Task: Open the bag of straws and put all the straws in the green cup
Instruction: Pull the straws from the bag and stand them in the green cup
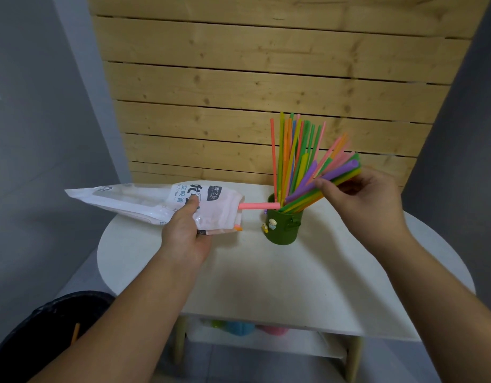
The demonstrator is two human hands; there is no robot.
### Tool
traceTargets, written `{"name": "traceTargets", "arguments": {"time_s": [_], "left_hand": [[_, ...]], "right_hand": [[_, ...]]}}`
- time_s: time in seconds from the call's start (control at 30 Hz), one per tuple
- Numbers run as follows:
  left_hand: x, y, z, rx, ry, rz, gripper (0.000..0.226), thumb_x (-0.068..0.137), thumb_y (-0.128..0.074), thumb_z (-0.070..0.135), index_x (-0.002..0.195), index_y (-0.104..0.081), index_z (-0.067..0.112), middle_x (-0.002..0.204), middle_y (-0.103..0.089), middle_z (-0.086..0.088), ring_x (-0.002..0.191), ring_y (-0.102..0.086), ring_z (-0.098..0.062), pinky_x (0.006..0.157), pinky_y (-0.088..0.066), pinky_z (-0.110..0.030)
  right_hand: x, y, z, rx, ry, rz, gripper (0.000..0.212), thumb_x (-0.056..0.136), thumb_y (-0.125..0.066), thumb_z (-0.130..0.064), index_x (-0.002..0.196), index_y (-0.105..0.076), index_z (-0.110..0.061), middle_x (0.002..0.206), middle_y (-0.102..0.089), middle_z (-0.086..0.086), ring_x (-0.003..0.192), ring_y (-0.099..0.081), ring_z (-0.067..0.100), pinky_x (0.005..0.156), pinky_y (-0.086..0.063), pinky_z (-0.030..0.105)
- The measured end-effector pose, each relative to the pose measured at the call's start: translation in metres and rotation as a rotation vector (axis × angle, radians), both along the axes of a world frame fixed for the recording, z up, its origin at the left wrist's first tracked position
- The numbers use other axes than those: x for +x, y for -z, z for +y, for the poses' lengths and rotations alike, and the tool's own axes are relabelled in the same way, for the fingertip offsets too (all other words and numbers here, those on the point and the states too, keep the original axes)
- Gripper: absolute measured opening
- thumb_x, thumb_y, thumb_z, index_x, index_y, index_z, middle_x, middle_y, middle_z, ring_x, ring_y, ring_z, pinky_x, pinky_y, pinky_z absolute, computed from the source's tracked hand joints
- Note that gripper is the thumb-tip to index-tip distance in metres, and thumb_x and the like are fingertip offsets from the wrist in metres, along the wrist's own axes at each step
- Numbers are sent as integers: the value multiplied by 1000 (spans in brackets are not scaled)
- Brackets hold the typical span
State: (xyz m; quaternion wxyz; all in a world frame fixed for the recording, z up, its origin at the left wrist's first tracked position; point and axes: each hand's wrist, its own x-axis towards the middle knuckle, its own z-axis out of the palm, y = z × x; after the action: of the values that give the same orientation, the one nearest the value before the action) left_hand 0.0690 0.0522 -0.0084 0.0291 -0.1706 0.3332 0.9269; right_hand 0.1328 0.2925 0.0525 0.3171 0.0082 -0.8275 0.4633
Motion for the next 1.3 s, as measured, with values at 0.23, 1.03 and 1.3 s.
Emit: {"name": "traceTargets", "arguments": {"time_s": [0.23,1.03,1.3], "left_hand": [[-1,1,-5,-10,-6,-7,38,104,-56,18,141,-54,6,129,-70,-13,96,-74,-23,55,-63,-35],[-4,1,-12,-19,-18,2,38,103,-58,16,140,-56,7,131,-70,-12,114,-71,-27,63,-65,-39],[-6,6,-15,-30,-17,16,40,101,-61,17,139,-57,8,132,-70,-10,118,-70,-27,82,-64,-42]], "right_hand": [[-15,4,-11,0,73,-12,6,86,-74,-21,90,-70,-18,71,-67,-1,62,-59,12,61,-53,26],[-35,39,-34,56,208,-137,33,90,-68,-29,62,-58,-14,49,-48,-6,44,-45,9,39,-31,14],[-38,31,-16,-97,94,-241,14,89,-72,-23,86,-73,-10,67,-70,10,58,-67,24,60,-57,38]]}}
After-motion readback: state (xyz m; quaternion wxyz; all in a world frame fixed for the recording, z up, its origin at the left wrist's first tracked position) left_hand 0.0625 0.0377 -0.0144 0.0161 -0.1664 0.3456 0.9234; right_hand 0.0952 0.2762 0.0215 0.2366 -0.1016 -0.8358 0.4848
